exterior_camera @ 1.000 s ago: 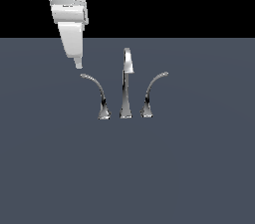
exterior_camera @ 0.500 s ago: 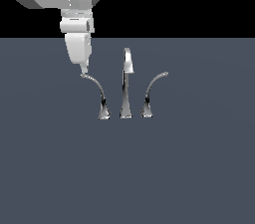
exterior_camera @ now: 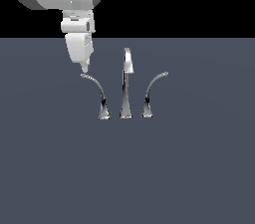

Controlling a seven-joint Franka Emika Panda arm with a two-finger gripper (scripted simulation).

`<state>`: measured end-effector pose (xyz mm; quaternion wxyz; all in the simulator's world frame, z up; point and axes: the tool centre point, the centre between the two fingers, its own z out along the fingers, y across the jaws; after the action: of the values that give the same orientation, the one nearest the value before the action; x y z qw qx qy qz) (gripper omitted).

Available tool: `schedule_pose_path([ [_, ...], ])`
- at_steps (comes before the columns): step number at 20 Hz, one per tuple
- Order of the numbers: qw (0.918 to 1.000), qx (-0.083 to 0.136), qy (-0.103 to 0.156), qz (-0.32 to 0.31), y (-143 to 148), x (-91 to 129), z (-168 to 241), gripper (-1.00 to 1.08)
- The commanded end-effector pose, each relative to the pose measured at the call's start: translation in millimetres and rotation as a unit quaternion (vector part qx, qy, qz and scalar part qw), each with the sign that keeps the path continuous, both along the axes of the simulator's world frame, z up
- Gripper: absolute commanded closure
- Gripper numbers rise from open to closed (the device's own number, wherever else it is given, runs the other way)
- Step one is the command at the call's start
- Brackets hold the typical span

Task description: Turn on the faucet by rotating a designated handle.

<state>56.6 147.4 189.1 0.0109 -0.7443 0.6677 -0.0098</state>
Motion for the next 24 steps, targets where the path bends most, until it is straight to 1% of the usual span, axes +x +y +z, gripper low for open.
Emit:
schedule_pose_path([
  [1,1.0,0.0,0.001,-0.001,0,-3,-1,1.08],
  [14,0.9999,-0.001,0.014,-0.008,4,-50,-19,1.08],
  [15,0.9999,-0.001,0.014,-0.008,4,-50,-19,1.08],
  [16,0.9999,0.001,0.001,-0.011,2,-37,-9,1.08],
  [24,0.9999,0.0,0.007,-0.01,-8,-62,-13,1.08],
])
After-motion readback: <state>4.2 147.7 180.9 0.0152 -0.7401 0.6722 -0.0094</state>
